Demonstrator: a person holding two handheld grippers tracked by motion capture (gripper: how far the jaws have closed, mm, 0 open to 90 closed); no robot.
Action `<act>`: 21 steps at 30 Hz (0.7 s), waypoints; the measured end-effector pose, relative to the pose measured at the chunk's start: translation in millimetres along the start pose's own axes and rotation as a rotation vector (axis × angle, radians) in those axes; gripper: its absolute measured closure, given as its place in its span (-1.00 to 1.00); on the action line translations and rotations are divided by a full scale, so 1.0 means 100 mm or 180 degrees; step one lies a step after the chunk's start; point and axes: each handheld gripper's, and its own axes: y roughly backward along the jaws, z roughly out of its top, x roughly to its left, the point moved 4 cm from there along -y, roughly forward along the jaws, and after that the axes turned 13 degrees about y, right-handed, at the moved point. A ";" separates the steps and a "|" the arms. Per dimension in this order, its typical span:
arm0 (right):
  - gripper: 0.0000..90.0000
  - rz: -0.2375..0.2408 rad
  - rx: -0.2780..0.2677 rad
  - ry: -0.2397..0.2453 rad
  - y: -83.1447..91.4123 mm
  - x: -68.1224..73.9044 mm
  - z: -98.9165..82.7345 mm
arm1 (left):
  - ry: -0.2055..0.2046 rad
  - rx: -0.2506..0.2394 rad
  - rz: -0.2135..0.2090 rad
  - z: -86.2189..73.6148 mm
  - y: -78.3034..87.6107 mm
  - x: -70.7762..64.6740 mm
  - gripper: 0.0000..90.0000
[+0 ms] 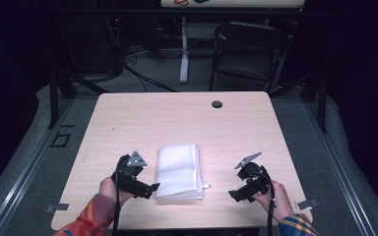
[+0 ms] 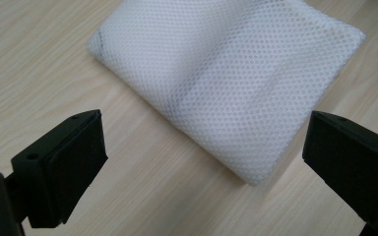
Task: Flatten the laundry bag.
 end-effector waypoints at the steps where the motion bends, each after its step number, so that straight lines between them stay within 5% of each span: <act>1: -0.86 0.0000 0.0001 -0.0002 0.00 0.00 0.00 | -0.0035 0.0003 -0.0035 0.01 -0.02 -0.05 -0.93; 21: -0.80 0.0015 -0.0027 -0.0045 0.00 0.02 0.01 | -0.0361 0.0200 -0.0289 0.08 -0.31 -0.39 -0.79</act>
